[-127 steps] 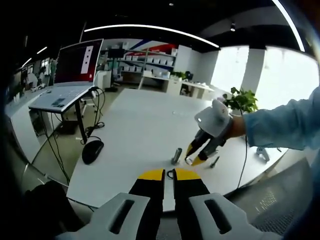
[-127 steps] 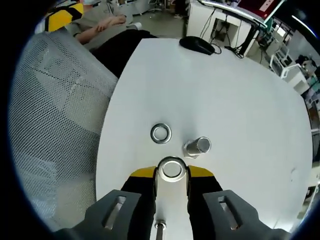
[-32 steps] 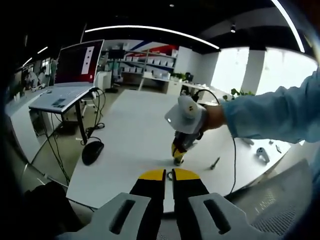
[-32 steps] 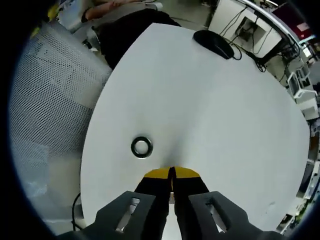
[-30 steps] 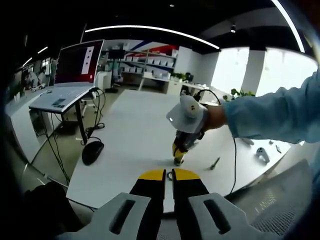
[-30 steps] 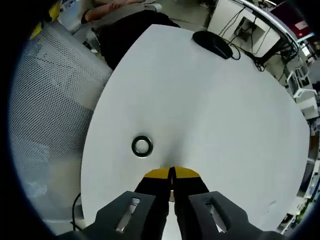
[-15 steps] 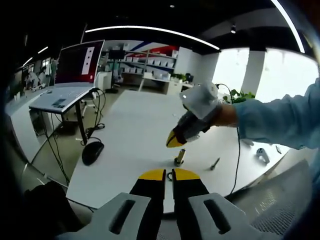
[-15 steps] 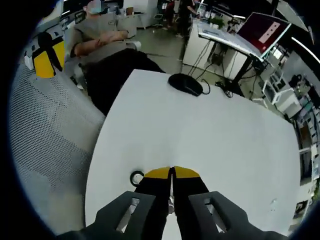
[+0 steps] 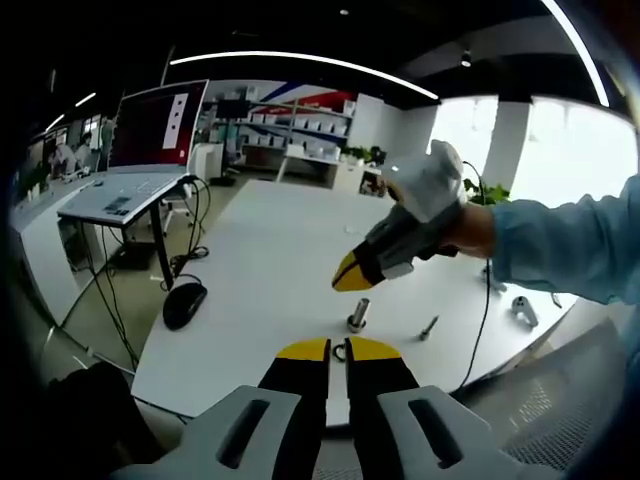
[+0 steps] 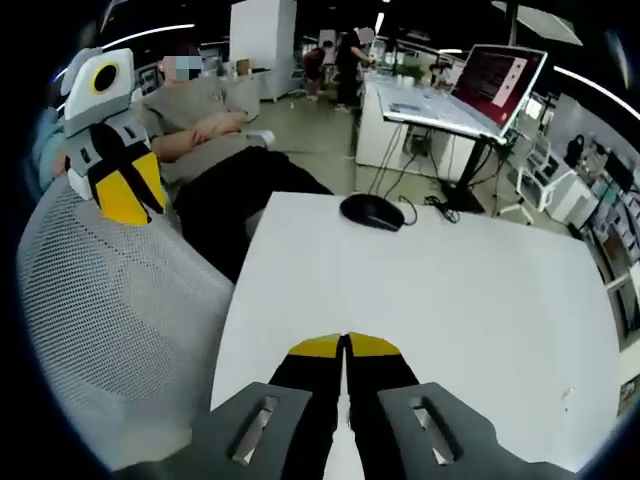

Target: Place the washer onto the threaded stud by aligning its center hole with the stud, sliding it down to the base, and recovering from edge contact or off-axis alignment until the washer reaches the visible bottom stop.

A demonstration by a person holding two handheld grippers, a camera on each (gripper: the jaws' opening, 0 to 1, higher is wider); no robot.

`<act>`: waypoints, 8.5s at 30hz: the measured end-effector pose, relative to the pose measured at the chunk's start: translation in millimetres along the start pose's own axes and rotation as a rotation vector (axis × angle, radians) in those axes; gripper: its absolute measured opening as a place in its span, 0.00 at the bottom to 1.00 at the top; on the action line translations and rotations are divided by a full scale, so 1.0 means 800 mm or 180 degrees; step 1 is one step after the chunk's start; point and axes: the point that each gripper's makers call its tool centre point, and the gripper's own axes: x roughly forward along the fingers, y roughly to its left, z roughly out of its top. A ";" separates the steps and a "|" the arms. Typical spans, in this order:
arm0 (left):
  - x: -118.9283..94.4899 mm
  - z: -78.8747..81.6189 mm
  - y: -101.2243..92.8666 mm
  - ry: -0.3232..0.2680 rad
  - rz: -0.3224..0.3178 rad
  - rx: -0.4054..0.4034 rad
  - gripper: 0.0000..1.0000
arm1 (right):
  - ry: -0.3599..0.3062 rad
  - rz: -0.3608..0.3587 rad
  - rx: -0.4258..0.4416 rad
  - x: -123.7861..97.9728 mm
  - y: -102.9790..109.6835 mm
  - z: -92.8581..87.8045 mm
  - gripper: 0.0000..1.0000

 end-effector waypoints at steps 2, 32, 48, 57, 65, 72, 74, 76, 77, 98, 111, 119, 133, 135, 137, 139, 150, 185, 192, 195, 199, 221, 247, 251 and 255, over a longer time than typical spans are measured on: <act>0.000 -0.001 0.000 0.0016 -0.0002 0.0008 0.03 | 0.0040 0.0006 0.0014 0.004 0.003 -0.006 0.08; -0.002 0.001 0.000 -0.0027 0.0003 -0.0002 0.03 | 0.1486 0.0686 -0.1062 0.042 0.051 -0.121 0.33; -0.002 0.004 0.000 -0.0072 0.0000 -0.0018 0.02 | 0.1854 0.0861 -0.1382 0.065 0.053 -0.144 0.45; -0.002 0.004 0.000 -0.0072 -0.0001 -0.0029 0.02 | 0.1955 0.0871 -0.1458 0.068 0.052 -0.156 0.47; -0.001 0.002 0.000 -0.0040 0.0011 -0.0027 0.02 | 0.1985 0.0850 -0.1453 0.067 0.052 -0.156 0.47; -0.002 0.003 0.000 -0.0057 0.0009 -0.0034 0.02 | 0.1913 0.0813 -0.1307 0.069 0.047 -0.150 0.41; -0.001 0.003 0.000 -0.0065 0.0008 -0.0034 0.02 | 0.1878 0.0736 -0.1090 0.072 0.043 -0.147 0.37; -0.001 0.003 0.001 -0.0068 0.0009 -0.0037 0.02 | 0.1858 0.0699 -0.0972 0.073 0.040 -0.145 0.34; -0.002 0.003 0.001 -0.0065 0.0011 -0.0036 0.02 | 0.1862 0.0655 -0.0862 0.075 0.038 -0.144 0.33; -0.002 0.004 0.002 -0.0074 0.0016 -0.0043 0.02 | 0.1459 0.0499 -0.0477 0.092 0.032 -0.128 0.24; -0.001 0.004 0.001 -0.0076 0.0016 -0.0043 0.02 | 0.1368 0.0461 -0.0456 0.090 0.032 -0.130 0.23; -0.002 0.003 0.001 -0.0062 0.0016 -0.0038 0.02 | 0.1302 0.0436 -0.0435 0.078 0.033 -0.125 0.23; -0.001 0.001 0.001 -0.0021 0.0014 -0.0030 0.02 | 0.1042 0.0278 -0.0374 0.039 0.028 -0.091 0.23; -0.001 0.001 0.001 -0.0013 0.0014 -0.0024 0.02 | 0.1016 0.0241 -0.0378 0.032 0.025 -0.088 0.23; -0.001 0.001 0.001 -0.0019 0.0013 -0.0028 0.02 | 0.1000 0.0226 -0.0378 0.023 0.023 -0.084 0.23; -0.001 0.000 0.001 -0.0009 0.0013 -0.0025 0.02 | 0.0980 0.0198 -0.0387 0.015 0.021 -0.080 0.23; -0.001 0.000 0.000 -0.0002 0.0009 -0.0024 0.02 | 0.1099 0.0068 -0.0475 -0.015 0.002 -0.083 0.23; -0.001 0.002 0.001 -0.0039 0.0018 -0.0043 0.02 | 0.1558 0.0086 -0.0517 0.002 -0.039 -0.118 0.22; -0.001 0.002 0.001 -0.0047 0.0016 -0.0047 0.02 | 0.1633 0.0122 -0.0508 0.013 -0.037 -0.126 0.22; -0.001 0.002 0.001 -0.0053 0.0018 -0.0048 0.02 | 0.1651 0.0139 -0.0507 0.020 -0.035 -0.130 0.22; -0.001 0.003 0.001 -0.0055 0.0017 -0.0049 0.02 | 0.1685 0.0141 -0.0488 0.029 -0.034 -0.141 0.22; -0.001 0.003 0.002 -0.0056 0.0026 -0.0060 0.02 | 0.1739 0.0242 -0.0481 0.041 -0.028 -0.153 0.30; -0.003 -0.004 -0.010 0.0062 -0.0103 0.0037 0.07 | -0.0876 0.0004 0.1585 -0.258 0.133 -0.037 0.55; -0.004 -0.001 -0.013 0.0009 -0.0120 0.0019 0.08 | -0.0954 -0.0419 0.1856 -0.283 0.144 -0.069 0.55; -0.004 -0.006 -0.014 0.0076 -0.0131 0.0065 0.09 | -0.0960 -0.0761 0.2093 -0.293 0.157 -0.101 0.55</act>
